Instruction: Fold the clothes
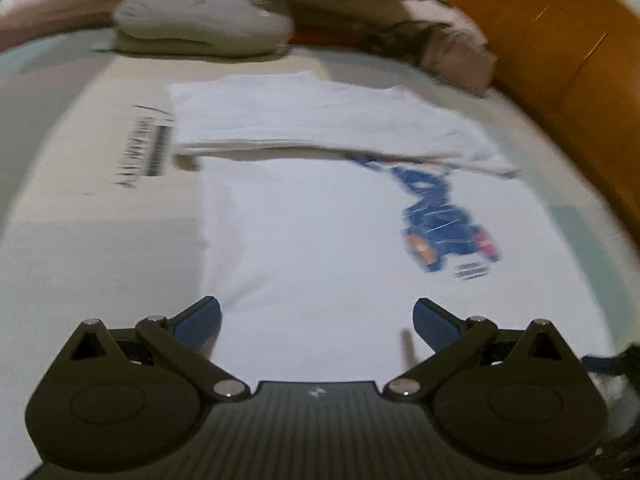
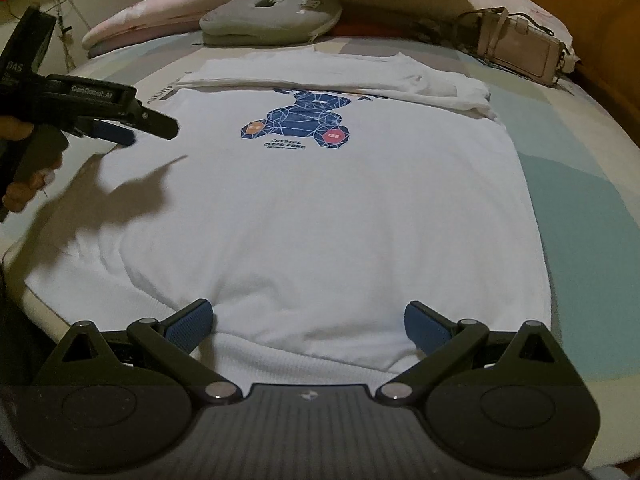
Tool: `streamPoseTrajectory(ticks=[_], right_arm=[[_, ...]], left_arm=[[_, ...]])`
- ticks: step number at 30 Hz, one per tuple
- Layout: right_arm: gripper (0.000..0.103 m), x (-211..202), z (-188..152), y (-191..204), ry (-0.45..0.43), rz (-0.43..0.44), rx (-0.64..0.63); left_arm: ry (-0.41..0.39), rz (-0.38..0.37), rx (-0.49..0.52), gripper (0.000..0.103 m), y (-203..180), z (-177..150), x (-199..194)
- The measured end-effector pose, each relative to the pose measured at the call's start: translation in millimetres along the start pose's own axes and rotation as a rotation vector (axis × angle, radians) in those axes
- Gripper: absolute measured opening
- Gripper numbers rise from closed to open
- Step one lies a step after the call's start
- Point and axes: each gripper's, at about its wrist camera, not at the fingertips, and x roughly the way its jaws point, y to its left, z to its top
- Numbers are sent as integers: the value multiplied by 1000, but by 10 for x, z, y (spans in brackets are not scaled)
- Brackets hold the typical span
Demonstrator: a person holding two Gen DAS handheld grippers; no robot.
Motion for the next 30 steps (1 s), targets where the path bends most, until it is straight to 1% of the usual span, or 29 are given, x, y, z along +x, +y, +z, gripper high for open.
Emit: streamPoseTrajectory(ticks=[1, 3, 6, 11, 19, 20, 22, 23, 25, 30], right_arm=[[103, 2, 3, -4, 1, 3, -3], [103, 7, 7, -4, 1, 4, -4], [103, 11, 2, 4, -6, 1, -5], [103, 13, 3, 3, -9, 0, -6], [103, -14, -46, -2, -33, 8, -18], [103, -19, -61, -1, -41, 9, -23], [103, -32, -99, -1, -62, 11, -34], [103, -41, -125, -2, -77, 13, -40], [103, -53, -159, 0, -95, 13, -56], [103, -112, -135, -61, -61, 12, -59]], left_arm=[[-2, 23, 7, 102, -39, -15, -53], [-16, 39, 37, 102, -128, -38, -156], [-42, 49, 86, 102, -324, -93, -299], [-65, 41, 107, 102, -572, -237, -391], [-58, 5, 94, 102, -774, -665, -222], [-64, 7, 104, 102, -801, -725, -217], [-88, 33, 162, 102, -855, -840, -251], [-93, 38, 176, 102, -867, -883, -276], [-99, 39, 165, 102, -854, -944, -341], [-96, 70, 134, 102, -791, -1029, -455]])
